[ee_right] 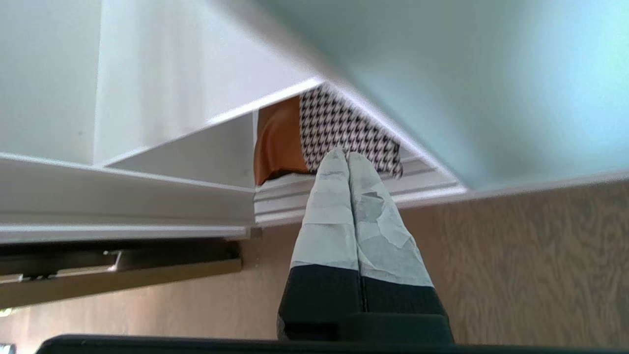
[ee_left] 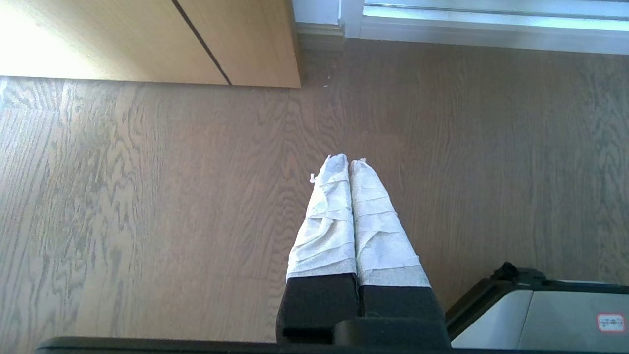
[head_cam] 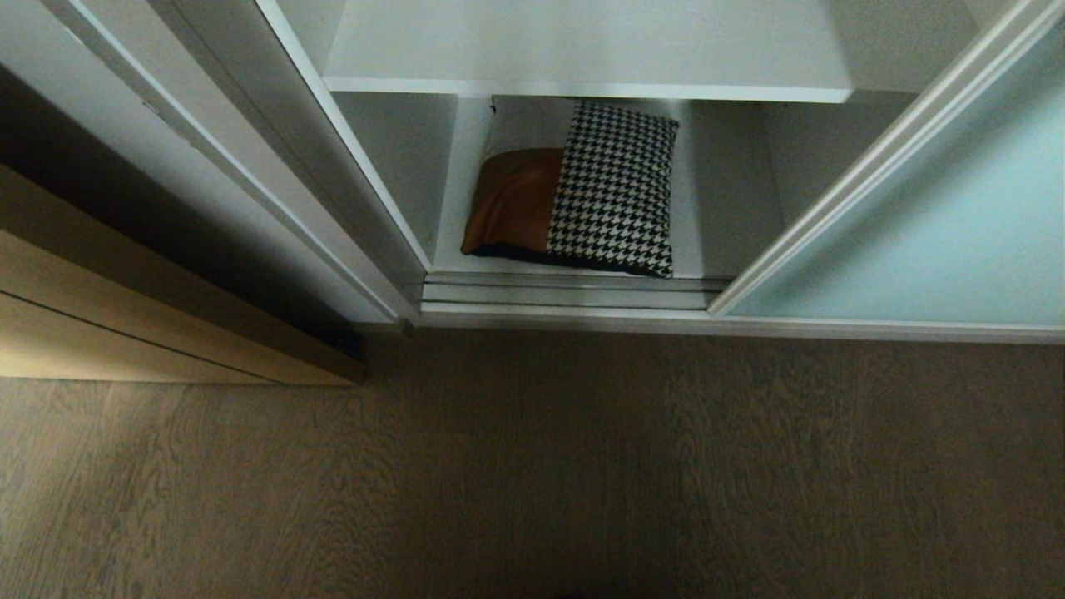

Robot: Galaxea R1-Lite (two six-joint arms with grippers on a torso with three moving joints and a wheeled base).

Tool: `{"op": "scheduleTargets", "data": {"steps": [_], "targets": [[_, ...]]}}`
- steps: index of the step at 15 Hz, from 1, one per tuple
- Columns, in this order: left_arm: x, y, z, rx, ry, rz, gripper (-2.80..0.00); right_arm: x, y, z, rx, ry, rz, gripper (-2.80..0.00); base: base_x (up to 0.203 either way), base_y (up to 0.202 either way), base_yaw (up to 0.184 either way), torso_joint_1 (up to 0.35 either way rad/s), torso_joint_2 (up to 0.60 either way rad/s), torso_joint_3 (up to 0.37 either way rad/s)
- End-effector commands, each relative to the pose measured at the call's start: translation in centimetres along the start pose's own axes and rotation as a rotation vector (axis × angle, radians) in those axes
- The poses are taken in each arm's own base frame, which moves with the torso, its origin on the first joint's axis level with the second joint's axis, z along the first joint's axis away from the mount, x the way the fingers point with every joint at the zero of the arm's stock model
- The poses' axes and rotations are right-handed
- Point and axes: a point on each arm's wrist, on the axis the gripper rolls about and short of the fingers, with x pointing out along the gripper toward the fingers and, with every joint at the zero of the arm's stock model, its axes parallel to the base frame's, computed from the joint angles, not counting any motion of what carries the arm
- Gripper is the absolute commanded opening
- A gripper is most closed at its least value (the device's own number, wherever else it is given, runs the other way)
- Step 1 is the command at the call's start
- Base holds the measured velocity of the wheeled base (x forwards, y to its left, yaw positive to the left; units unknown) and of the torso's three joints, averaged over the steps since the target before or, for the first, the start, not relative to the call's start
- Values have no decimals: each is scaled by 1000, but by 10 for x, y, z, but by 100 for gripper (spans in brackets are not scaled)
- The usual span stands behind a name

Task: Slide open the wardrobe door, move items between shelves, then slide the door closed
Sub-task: Close the door

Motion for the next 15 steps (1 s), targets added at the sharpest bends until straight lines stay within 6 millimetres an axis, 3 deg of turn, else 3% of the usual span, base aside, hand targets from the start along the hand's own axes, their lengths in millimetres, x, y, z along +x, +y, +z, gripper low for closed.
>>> {"op": "scheduleTargets", "data": {"steps": [1, 9, 15], "targets": [[0, 0, 0, -1, 3, 1, -280, 14, -9, 0, 8, 17, -15, -280, 0, 0, 0, 0, 0, 0], [0, 0, 0, -1, 3, 1, -280, 30, -16, -2, 19, 50, -6, -280, 0, 0, 0, 0, 0, 0], [0, 0, 0, -1, 3, 1, -280, 55, -28, -4, 16, 33, 4, -280, 0, 0, 0, 0, 0, 0]]}}
